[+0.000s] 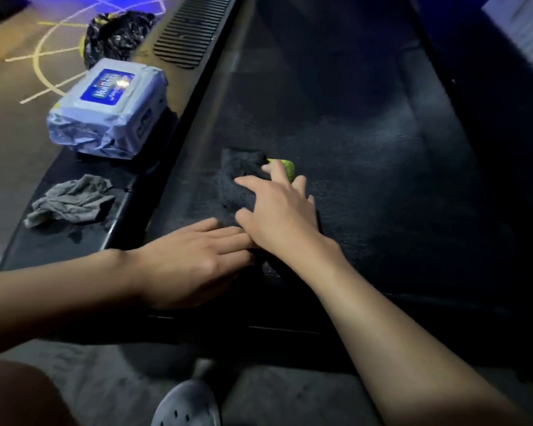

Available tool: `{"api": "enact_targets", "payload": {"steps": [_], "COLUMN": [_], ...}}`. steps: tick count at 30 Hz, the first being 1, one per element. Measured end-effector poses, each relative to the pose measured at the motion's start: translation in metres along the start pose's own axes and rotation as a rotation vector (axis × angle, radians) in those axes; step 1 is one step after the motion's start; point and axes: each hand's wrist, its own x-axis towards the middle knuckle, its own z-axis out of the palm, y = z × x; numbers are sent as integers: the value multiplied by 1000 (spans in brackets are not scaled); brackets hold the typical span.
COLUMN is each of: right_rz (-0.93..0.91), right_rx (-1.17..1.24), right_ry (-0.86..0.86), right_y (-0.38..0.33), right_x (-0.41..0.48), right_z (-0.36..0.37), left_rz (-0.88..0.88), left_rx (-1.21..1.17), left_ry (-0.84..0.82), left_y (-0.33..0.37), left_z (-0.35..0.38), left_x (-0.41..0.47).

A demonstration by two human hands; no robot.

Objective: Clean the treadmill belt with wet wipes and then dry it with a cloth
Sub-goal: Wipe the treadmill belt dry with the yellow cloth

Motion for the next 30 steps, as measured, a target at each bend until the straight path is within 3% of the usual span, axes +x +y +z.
{"api": "enact_targets", "payload": {"steps": [4, 13, 21, 26, 30], "right_rz": [139, 478, 759, 765, 583], "right_rx": [-40, -53, 7, -77, -143], "right_ry": [73, 265, 419, 461, 395], "right_y": [47, 141, 192, 172, 124], "right_x": [-23, -79, -129, -116, -105], "right_z": [-22, -70, -95, -80, -50], "left_rz": [107, 157, 211, 172, 102], "left_rx": [-11, -58, -69, -127, -150], "left_ry": [36, 84, 88, 71, 53], "left_y": [14, 48, 51, 36, 22], "left_z": [2, 5, 4, 5, 4], "left_x": [49, 140, 167, 140, 111]}}
